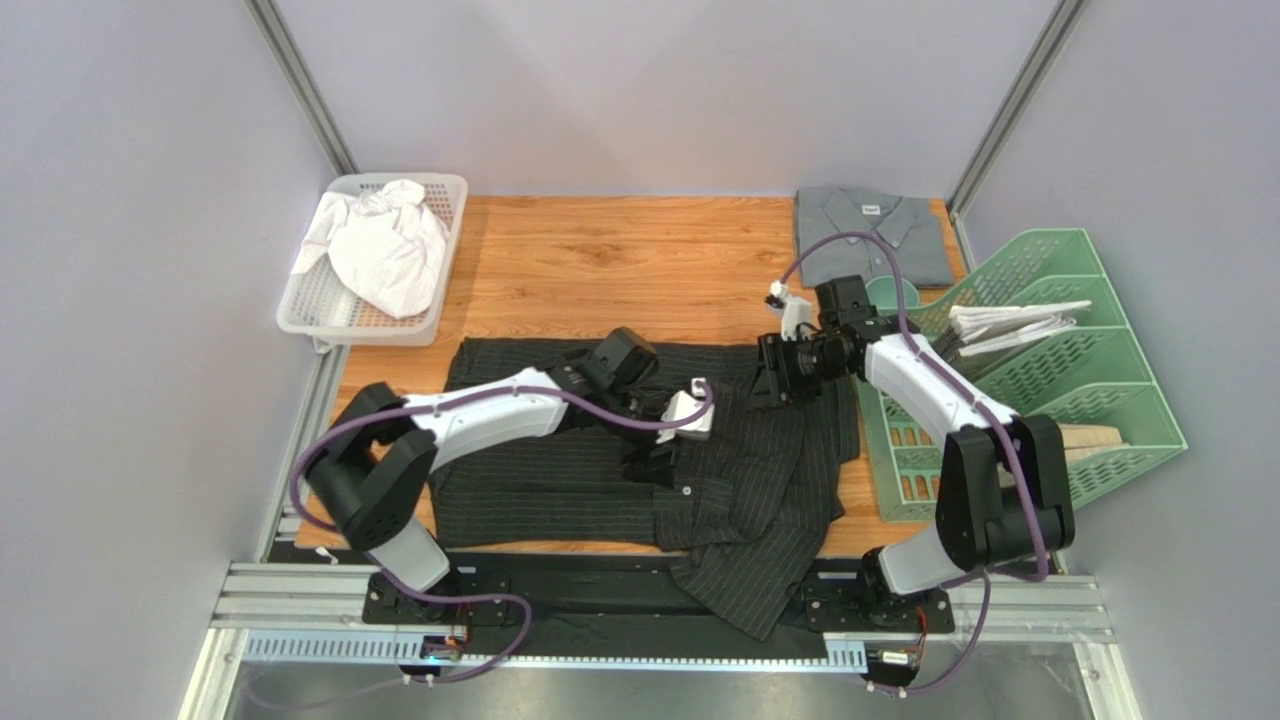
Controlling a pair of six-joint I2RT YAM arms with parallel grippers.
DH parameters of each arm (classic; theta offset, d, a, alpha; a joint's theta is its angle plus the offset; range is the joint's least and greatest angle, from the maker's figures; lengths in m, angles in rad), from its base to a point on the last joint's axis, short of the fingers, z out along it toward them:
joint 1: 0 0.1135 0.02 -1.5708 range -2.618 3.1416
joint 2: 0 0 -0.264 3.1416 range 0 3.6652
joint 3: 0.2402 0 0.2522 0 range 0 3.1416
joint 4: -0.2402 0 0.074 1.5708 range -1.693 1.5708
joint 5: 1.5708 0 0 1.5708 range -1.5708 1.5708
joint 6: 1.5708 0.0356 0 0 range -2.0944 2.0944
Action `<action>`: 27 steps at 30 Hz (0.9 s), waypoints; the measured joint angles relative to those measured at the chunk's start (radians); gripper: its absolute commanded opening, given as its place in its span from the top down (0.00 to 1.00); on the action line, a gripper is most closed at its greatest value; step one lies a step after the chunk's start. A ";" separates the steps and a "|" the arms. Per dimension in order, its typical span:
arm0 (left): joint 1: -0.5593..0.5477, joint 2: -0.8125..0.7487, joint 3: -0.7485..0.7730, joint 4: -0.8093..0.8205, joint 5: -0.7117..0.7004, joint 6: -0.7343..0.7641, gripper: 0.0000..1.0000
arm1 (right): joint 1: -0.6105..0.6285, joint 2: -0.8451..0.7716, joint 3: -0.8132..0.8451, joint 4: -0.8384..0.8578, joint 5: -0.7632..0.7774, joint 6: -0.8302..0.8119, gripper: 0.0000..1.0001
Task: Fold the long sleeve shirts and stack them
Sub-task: Fold the shirt
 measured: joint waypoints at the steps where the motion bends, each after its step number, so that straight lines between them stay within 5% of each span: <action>1: -0.010 0.041 0.048 -0.012 -0.008 0.002 0.28 | -0.002 0.022 0.009 0.000 -0.005 0.005 0.60; 13: -0.060 0.266 0.184 -0.064 -0.035 -0.001 0.33 | -0.051 0.181 0.061 0.013 -0.051 0.076 0.61; 27: -0.122 0.273 0.153 -0.063 -0.063 -0.008 0.57 | -0.052 0.212 0.066 0.014 -0.059 0.081 0.61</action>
